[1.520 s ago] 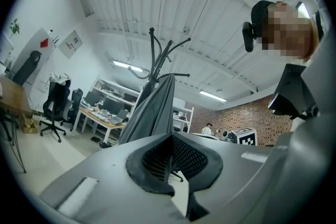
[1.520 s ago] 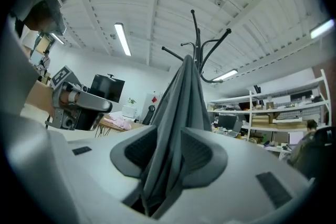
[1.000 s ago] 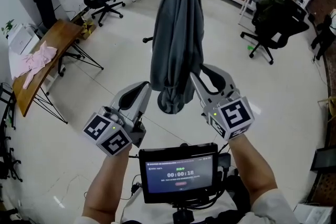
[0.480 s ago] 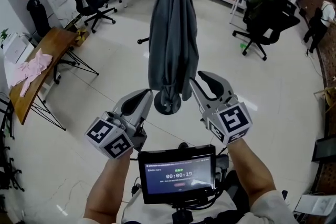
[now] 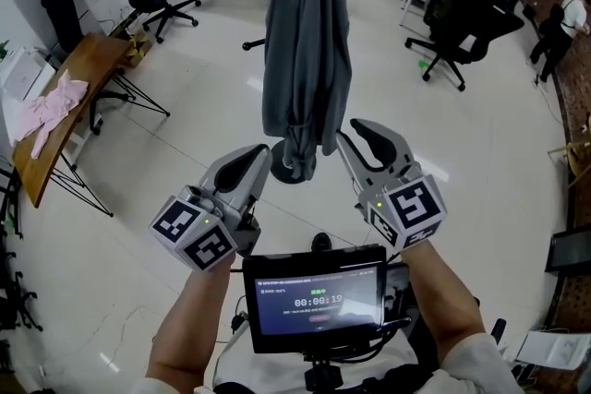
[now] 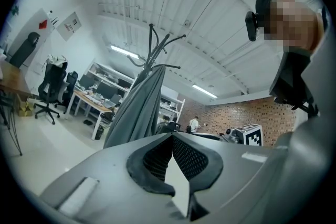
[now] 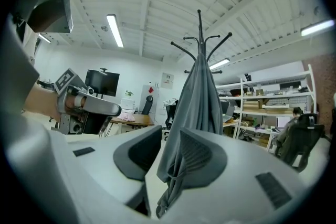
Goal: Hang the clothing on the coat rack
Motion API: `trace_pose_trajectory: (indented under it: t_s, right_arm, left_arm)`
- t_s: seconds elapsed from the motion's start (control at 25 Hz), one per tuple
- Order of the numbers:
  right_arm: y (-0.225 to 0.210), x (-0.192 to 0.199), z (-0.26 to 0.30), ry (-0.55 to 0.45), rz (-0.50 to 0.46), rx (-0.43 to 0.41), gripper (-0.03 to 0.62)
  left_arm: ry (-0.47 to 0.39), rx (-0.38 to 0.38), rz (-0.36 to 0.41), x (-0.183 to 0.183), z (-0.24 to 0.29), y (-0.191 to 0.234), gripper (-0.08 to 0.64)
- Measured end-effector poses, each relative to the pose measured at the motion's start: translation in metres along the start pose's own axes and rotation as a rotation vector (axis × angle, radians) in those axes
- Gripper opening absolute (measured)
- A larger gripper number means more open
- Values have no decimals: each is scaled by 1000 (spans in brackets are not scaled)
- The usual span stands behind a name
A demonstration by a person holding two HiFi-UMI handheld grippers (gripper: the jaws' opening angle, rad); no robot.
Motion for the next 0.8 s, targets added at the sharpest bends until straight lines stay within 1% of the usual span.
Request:
trace_pose_trajectory:
  t_s: [0.16, 0.4, 0.56, 0.8]
  right_arm:
    - [0, 9, -19, 33, 18, -11, 100]
    - [21, 15, -24, 73, 34, -21, 98]
    - [34, 13, -24, 81, 31, -30, 98]
    - [38, 12, -21, 60, 36, -67, 98]
  left_arm:
    - [10, 2, -20, 17, 7, -10, 0]
    - [25, 6, -44, 31, -8, -7, 0]
    - [28, 2, -50, 32, -22, -3, 0]
    - [-3, -19, -30, 25, -32, -2, 0]
Point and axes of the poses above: the fingertips, and each gripper's own axes: z forward along the fingers, y to its left, x out of its underside, the point moved 6 cm from there along -z, backward along the fingers, and after that the axes turned 10 degrees about -z, right-handed, at the moved point
